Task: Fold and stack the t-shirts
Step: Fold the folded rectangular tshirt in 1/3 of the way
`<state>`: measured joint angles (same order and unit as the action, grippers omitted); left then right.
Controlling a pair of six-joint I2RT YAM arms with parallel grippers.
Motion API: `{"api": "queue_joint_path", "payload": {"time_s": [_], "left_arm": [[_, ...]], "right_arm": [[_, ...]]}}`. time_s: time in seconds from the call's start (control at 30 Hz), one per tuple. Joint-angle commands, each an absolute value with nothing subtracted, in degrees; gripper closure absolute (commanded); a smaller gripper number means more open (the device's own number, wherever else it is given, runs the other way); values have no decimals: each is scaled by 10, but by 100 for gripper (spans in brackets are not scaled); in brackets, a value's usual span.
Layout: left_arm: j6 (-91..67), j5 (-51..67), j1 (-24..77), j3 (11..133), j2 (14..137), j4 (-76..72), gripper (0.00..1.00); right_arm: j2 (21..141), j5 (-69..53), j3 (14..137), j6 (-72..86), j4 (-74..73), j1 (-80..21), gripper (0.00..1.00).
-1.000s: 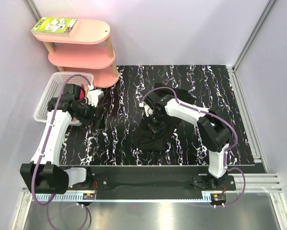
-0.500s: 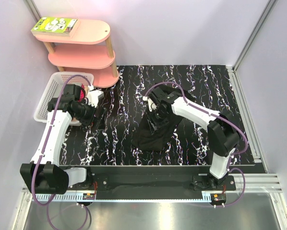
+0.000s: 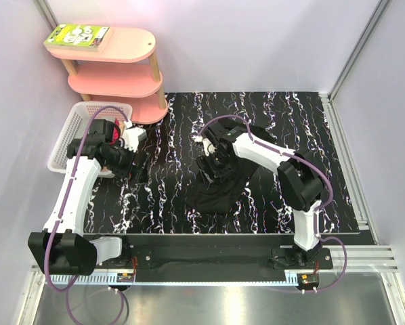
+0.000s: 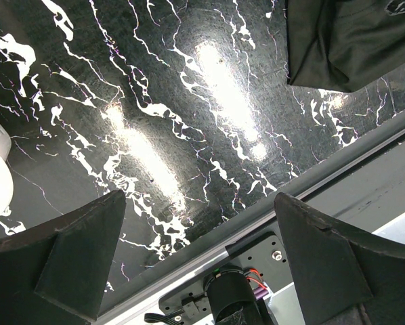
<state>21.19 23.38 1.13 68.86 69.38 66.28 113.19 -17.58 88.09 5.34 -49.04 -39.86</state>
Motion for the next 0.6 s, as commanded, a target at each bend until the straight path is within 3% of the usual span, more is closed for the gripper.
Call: {"api": "queue_joint_path", "payload": {"time_s": [0.0, 0.13, 0.17, 0.43, 0.57], "left_arm": [[219, 226, 9, 698, 680, 647, 2], [221, 223, 9, 700, 682, 648, 2], [221, 223, 9, 700, 682, 647, 2], [221, 229, 8, 712, 692, 648, 2], [221, 226, 8, 717, 694, 647, 2]], "right_arm": [[1147, -205, 909, 36, -487, -393, 26], [1145, -225, 904, 45, -488, -392, 36], [1143, -226, 900, 49, -487, -392, 45], [1122, -234, 876, 58, -486, -393, 67], [1112, -243, 861, 70, -478, -392, 84]]}}
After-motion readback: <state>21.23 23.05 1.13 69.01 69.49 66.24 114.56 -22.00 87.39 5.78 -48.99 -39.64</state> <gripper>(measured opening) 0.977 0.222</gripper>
